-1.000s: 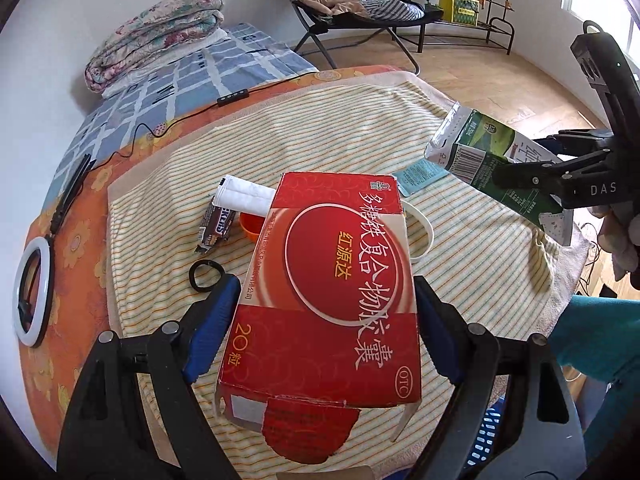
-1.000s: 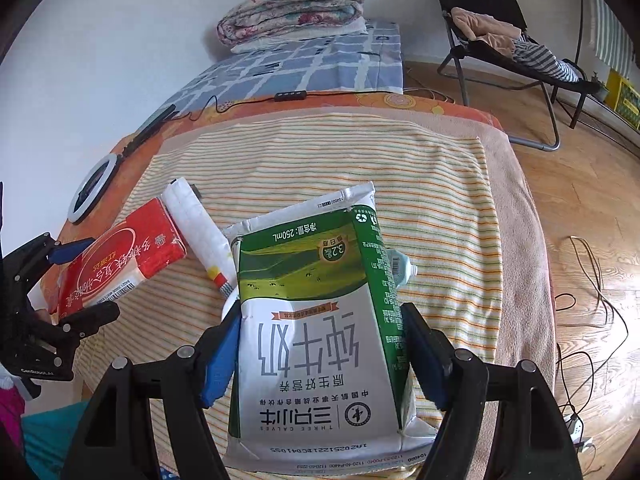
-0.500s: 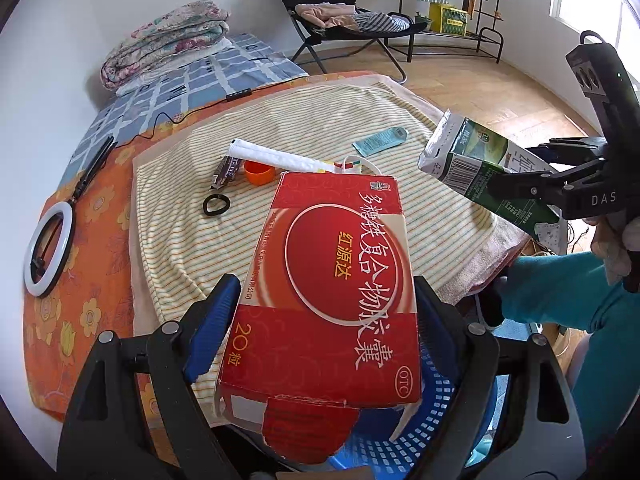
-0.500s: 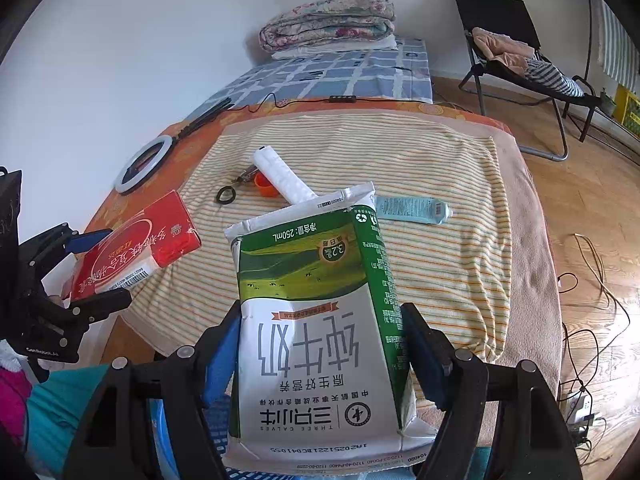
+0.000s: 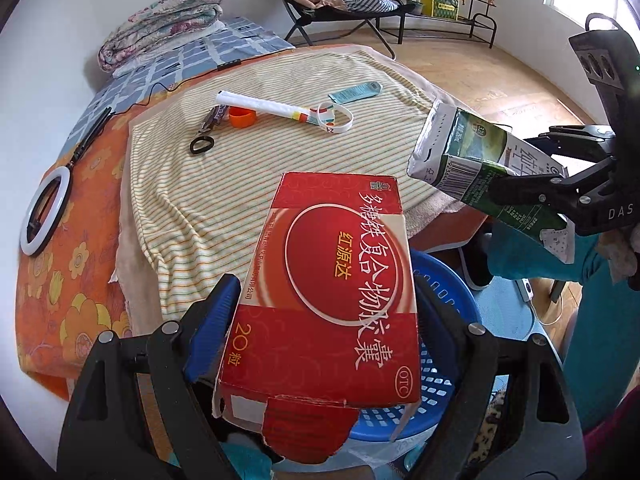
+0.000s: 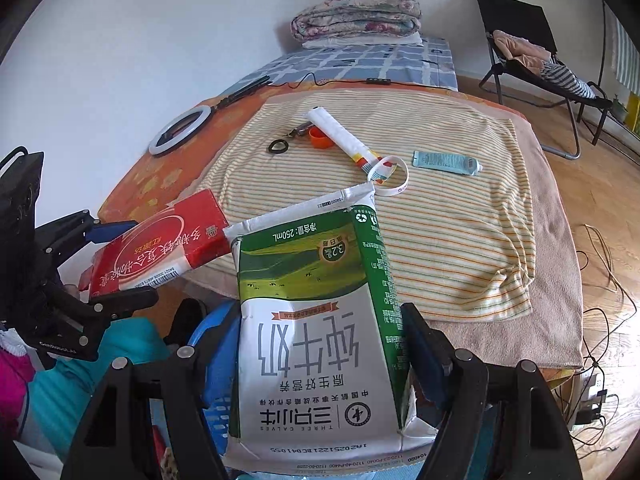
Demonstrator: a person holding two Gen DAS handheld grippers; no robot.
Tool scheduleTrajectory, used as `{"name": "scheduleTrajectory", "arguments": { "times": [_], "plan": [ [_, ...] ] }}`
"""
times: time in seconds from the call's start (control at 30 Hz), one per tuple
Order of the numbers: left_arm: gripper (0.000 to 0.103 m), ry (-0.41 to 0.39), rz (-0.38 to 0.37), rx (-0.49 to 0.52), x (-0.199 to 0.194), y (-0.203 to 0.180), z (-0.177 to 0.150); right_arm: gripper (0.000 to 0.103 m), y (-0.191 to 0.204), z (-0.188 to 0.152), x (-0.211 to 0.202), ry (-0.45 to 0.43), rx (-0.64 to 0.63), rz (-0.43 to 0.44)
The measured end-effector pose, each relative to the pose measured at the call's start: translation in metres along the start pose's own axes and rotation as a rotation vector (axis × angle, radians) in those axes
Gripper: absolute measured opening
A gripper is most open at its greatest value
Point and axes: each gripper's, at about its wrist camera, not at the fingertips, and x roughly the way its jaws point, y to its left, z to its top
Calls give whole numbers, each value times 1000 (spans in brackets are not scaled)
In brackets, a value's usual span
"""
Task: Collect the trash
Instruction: 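Carry box and carton over the blue basket while both tools open to drop them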
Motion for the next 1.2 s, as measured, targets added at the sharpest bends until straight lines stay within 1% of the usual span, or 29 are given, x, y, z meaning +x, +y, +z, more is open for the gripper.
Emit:
{"name": "scheduleTrajectory", "arguments": {
  "times": [0.17,0.23,0.43,0.53,0.57,0.6,0.67,0.8,0.87,0.97,1.07,1.2],
  "plan": [
    [86,34,-11,6,9,-6,-18,77,13,-18,4,17,-24,5],
    [86,48,-16,7,13,-7,-23,77,17,-26,6,23,-19,29],
    [86,85,-33,7,24,-12,-35,77,23,-45,22,71,-17,60],
    [86,107,-39,23,30,-17,-41,77,24,-54,28,89,-9,68],
    [84,115,-41,31,32,-20,-43,77,24,-57,31,96,-6,71],
    [77,125,-43,38,35,-22,-45,77,24,-60,33,102,-4,73],
    [68,151,-49,45,42,-25,-49,77,24,-65,38,118,-4,76],
    [68,201,-57,29,60,-24,-57,77,29,-73,49,152,-26,70],
    [68,226,-48,34,68,-25,-60,77,32,-77,57,166,-39,60],
    [68,230,-45,36,68,-24,-63,78,33,-81,72,196,-42,72],
    [68,223,-42,27,65,-20,-62,88,34,-84,83,221,-40,72],
    [68,222,-46,9,66,-17,-62,89,31,-83,85,216,-35,56]
  ]
}}
